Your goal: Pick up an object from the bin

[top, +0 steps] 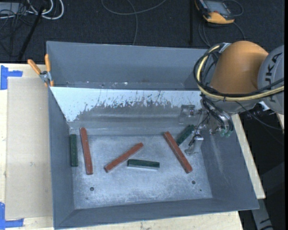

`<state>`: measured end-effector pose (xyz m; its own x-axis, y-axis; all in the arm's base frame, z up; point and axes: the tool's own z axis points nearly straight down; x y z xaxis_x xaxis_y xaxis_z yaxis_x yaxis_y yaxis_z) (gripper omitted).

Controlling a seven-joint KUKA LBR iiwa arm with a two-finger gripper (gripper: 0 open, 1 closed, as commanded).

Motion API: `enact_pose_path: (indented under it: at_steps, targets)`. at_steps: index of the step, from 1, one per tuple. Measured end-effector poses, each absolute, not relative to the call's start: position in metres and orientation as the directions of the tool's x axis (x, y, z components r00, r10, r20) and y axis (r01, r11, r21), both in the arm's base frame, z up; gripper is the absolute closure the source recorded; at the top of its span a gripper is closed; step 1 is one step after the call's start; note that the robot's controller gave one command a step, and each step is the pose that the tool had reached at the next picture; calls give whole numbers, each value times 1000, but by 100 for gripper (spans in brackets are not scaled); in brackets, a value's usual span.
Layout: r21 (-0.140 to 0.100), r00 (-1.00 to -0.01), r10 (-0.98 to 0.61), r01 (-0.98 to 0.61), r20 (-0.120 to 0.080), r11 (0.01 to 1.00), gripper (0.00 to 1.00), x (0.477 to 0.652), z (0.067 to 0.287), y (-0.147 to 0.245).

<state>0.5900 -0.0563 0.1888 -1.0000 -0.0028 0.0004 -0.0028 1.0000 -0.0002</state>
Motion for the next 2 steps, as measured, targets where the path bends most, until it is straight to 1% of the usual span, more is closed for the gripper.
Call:
enact_pose_path:
  at_steps: [1,2]
  targets:
    - [4,-992,-126,-126,9,992,0,543,114,19]
    - [1,-992,-126,-126,-6,992,0,546,69,45]
